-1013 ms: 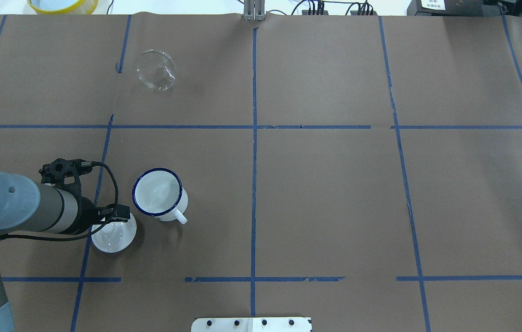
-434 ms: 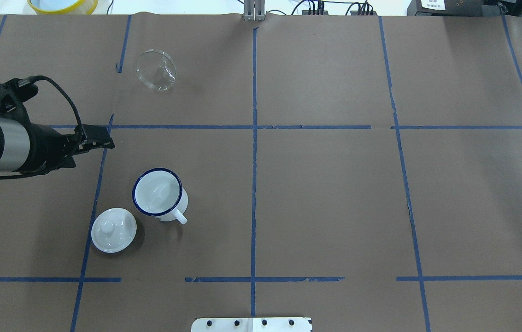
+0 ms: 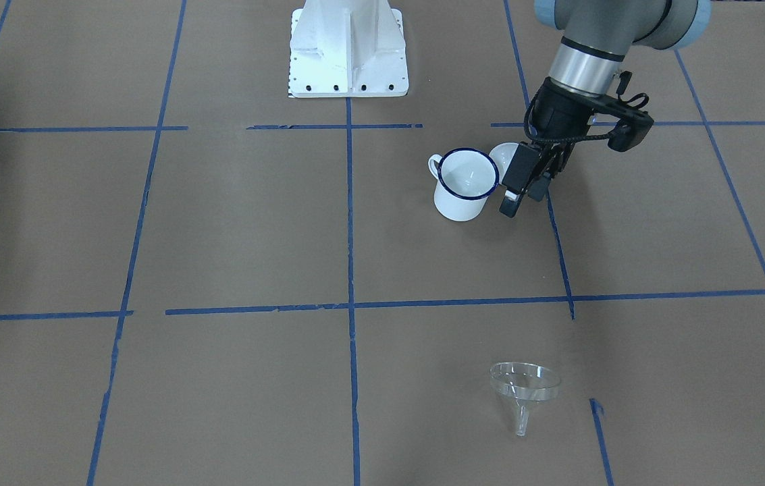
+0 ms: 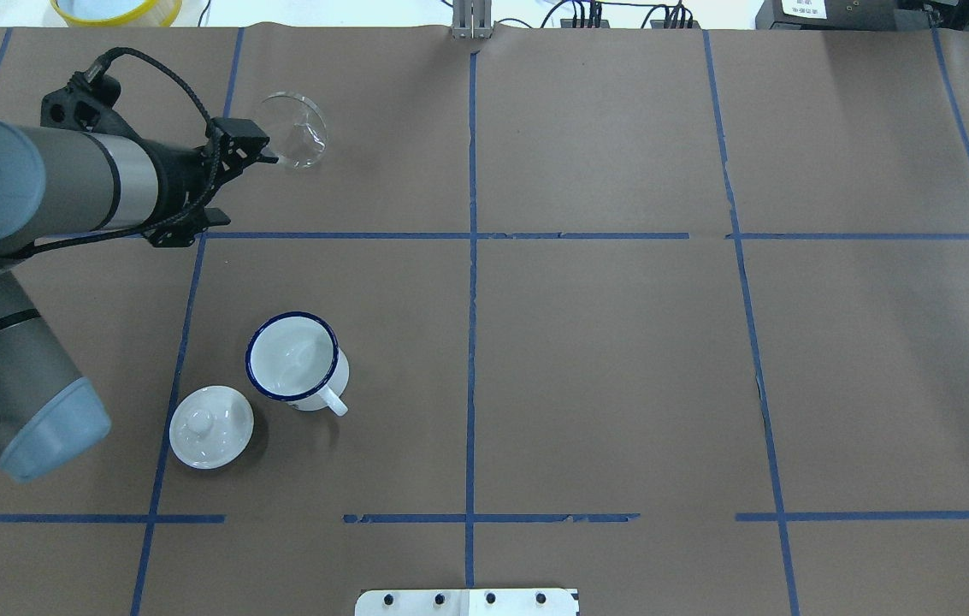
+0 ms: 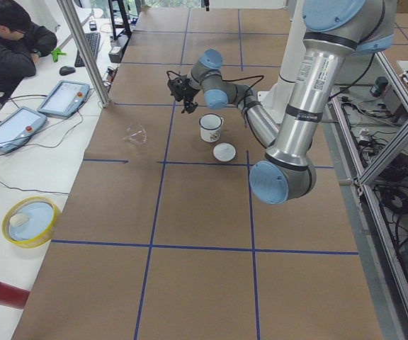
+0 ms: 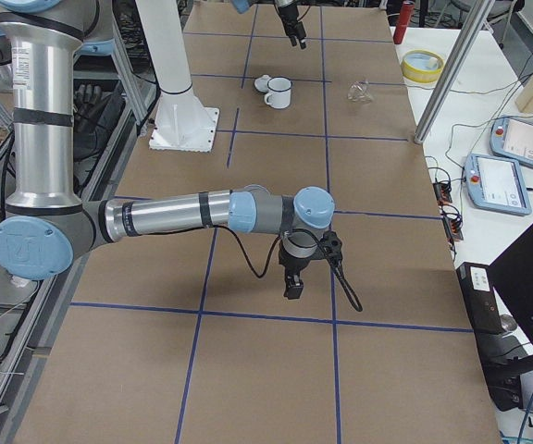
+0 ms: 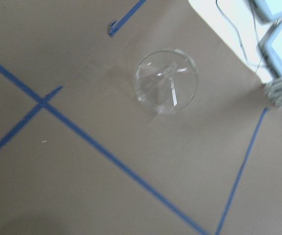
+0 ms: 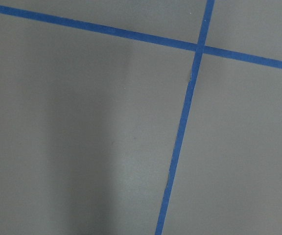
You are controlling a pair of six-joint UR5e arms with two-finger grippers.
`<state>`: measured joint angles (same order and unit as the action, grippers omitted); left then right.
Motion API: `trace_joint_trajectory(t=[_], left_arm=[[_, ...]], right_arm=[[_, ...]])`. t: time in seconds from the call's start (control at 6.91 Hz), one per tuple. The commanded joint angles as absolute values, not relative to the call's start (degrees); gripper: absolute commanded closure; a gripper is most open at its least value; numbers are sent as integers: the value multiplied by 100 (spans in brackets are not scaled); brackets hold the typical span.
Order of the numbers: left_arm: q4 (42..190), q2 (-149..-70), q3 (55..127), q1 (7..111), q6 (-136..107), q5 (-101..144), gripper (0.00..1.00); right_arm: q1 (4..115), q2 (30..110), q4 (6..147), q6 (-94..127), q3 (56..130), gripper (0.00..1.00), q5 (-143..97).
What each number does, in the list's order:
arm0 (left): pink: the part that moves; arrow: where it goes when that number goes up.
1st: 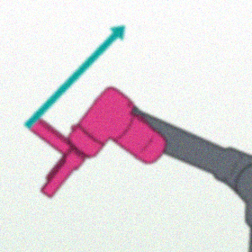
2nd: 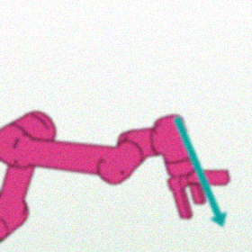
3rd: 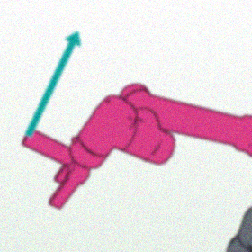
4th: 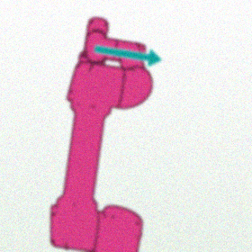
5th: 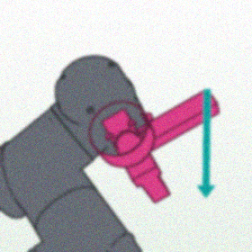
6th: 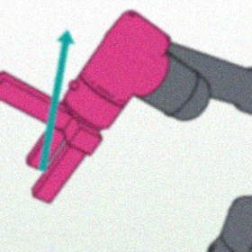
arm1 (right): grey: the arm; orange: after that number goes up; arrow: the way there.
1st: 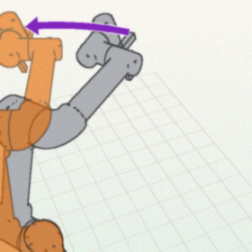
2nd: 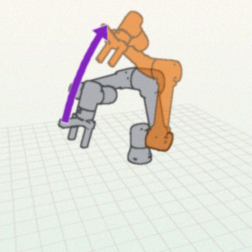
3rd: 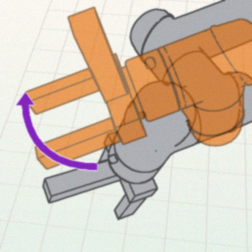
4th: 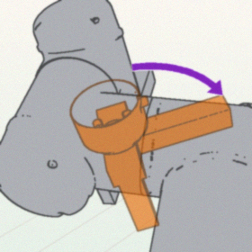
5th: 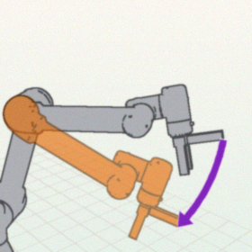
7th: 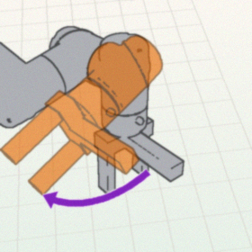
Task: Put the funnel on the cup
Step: 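Move the left gripper to the clear glass funnel, then grasp the clear glass funnel by its stem with the left gripper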
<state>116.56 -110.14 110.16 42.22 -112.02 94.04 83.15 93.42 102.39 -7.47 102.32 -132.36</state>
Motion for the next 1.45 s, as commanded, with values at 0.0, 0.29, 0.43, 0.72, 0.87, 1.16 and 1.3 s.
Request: trace_joint_trajectory(t=[0.0,0.29,0.43,0.72,0.87,1.16,1.3], left_arm=[[13221,-11301,9596,4262,-12204,8651,0],[13980,-11993,8119,4350,-13477,8070,0],[14349,-12241,7538,4351,-13796,7860,0],[14607,-12506,6963,4403,-13887,7787,10],[14912,-12698,6561,4447,-13887,7787,14],[15152,-12770,6197,4474,-13887,7787,17],[15248,-12788,6153,4474,-13887,7787,28]], right_arm=[[8314,9343,10239,-747,10239,0,-13236],[8314,9343,10239,-747,10239,0,-13236],[8314,9343,10239,-747,10239,0,-13236],[8314,9343,10239,-747,10231,0,-13236],[8314,9343,10239,-747,10239,0,-13236],[8314,9343,10239,-747,10239,0,-13236],[8314,9343,10239,-747,10239,0,-13236]])
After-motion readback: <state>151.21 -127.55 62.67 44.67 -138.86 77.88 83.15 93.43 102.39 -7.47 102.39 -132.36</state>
